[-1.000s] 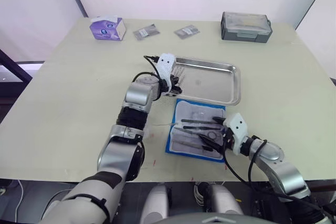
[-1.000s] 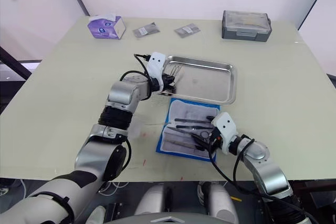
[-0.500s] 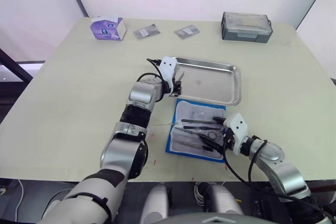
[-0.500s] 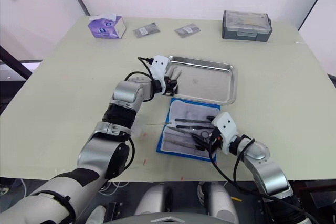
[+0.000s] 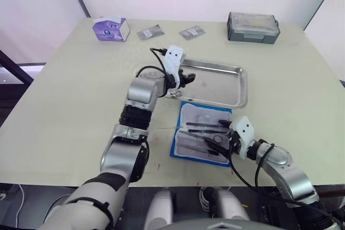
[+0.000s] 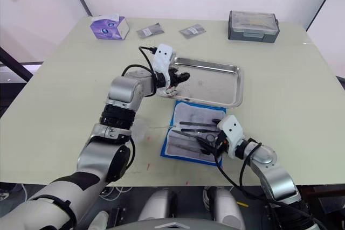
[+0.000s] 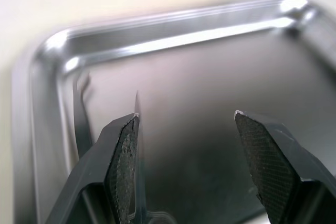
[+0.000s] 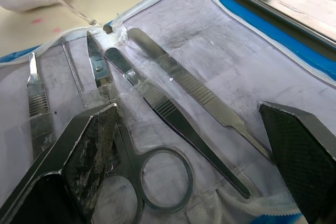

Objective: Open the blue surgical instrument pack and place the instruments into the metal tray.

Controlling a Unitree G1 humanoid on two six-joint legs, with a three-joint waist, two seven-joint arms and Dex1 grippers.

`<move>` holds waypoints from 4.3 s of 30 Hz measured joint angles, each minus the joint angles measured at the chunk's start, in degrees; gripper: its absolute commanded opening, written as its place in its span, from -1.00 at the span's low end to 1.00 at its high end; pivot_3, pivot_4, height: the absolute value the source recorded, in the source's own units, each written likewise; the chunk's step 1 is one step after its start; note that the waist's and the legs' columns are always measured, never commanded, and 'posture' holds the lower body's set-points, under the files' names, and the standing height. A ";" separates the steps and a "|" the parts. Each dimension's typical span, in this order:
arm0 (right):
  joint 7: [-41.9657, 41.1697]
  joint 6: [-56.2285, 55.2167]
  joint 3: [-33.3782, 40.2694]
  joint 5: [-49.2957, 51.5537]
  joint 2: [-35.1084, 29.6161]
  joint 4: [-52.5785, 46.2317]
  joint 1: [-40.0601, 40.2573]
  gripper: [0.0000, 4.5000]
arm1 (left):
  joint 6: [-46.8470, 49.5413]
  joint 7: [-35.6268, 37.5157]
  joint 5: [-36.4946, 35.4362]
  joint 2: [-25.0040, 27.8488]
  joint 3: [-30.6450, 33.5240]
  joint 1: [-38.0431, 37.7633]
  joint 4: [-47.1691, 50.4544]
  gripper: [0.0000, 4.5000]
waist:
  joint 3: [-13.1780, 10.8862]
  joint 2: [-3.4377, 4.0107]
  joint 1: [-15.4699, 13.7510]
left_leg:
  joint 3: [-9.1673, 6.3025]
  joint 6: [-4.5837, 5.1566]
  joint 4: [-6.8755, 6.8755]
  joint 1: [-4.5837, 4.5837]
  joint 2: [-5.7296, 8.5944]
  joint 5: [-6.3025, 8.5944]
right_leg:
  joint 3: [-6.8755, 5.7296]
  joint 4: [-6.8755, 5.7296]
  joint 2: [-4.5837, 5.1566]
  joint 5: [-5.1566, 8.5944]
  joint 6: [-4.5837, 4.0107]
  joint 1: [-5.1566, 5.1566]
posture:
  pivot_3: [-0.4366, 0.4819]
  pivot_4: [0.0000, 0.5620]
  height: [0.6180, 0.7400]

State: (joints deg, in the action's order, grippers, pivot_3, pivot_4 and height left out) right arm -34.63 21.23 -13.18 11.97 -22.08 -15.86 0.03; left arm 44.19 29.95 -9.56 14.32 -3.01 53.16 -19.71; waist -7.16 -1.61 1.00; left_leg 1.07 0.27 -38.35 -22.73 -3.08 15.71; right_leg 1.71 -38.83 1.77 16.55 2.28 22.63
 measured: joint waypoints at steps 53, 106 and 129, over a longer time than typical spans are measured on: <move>1.14 -0.60 0.09 -0.13 0.48 0.97 0.01 1.00 | -65.30 59.78 8.87 8.44 -15.55 -2.74 -34.84 -0.89 | 0.28 0.24 -0.27 | -0.03 0.15 0.00 0.16 0.00 0.08 | 0.03 0.03 -0.06 0.01 0.00 -0.18 | -0.05 -0.47 0.96; 1.06 -0.54 -0.39 -0.10 0.82 0.88 -0.38 1.00 | -55.73 60.79 9.90 14.06 -16.23 1.05 -28.29 -0.99 | 0.19 0.25 0.05 | -0.09 0.16 0.00 0.00 -0.02 0.09 | 0.04 0.00 -0.12 0.01 0.00 0.01 | -0.05 -0.47 0.96; 1.02 -0.54 -0.48 -0.11 0.90 1.03 -0.54 1.00 | -51.58 60.81 5.39 22.86 -19.25 1.94 -25.59 -0.99 | 0.17 0.25 0.17 | -0.09 0.16 0.00 0.00 -0.03 0.09 | 0.05 -0.01 -0.13 0.01 -0.01 0.02 | -0.05 -0.47 0.96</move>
State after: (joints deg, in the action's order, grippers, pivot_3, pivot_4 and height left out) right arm -33.61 20.68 -13.67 11.86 -21.18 -14.84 -0.51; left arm -7.39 90.76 -4.17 37.17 -22.26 55.10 -45.30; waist -6.99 -1.37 1.16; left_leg 0.98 0.42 -38.35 -22.72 -3.11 15.80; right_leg 1.75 -38.85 1.64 16.57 2.28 22.66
